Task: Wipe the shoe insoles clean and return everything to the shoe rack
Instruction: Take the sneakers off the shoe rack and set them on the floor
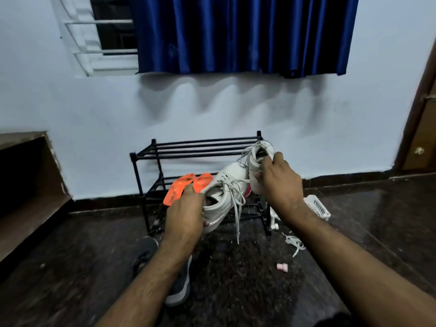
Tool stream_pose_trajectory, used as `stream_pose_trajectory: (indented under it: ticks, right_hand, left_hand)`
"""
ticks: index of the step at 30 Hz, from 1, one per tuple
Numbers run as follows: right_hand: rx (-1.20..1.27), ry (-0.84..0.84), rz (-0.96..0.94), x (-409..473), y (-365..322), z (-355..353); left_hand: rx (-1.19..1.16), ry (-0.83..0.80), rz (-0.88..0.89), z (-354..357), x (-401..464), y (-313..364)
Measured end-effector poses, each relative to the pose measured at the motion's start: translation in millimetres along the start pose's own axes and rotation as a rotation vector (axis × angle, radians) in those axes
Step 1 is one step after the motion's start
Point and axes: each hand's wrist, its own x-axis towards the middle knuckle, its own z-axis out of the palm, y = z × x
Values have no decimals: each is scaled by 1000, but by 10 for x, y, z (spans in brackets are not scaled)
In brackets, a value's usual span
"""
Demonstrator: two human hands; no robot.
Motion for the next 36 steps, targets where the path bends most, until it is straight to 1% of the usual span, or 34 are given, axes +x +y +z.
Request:
stream_pose_trajectory:
  ticks: [3, 8, 11, 13, 16, 20, 23, 26, 28, 31, 34, 36]
  right_hand:
    - [31, -52, -3, -432, -48, 224]
    - [65, -221, 31, -1141, -53, 770]
    - [81, -306, 56, -1418, -37, 1017]
    - [106, -371, 73, -1532, -24, 1198]
    - [95, -432, 79, -1659, 12, 1482]
    - [108, -512, 137, -1803, 104, 1853]
    - [111, -492, 189, -1764, 160, 1993]
    - [93, -424, 182, -1619, 128, 2003]
    - [94, -374, 166, -1548, 97, 1969]
    - [119, -302, 134, -1505, 79, 1915]
    - [186, -278, 101, -1509, 57, 1921]
    - [252, -255, 64, -1524, 10, 1914]
  left_hand:
    - [32, -55, -115, 262, -356, -149]
    - [37, -187, -183, 804, -865, -410]
    - [164, -236, -101, 1073, -1032, -591]
    - [275, -312, -83, 1246, -1098, -693]
    - [346, -413, -132, 1484, -1152, -814]
    - [358, -517, -175, 1836, -1172, -874]
    - [334, -581, -224, 2004, -1128, -851]
    - [286, -573, -262, 2125, -1076, -787]
    - [186, -537, -259, 2200, -1059, -716]
    - [4, -479, -160, 2278, -1050, -617]
    - [-237, -371, -105, 2350, -1003, -628]
    - [-432, -242, -179, 2397, -943, -702]
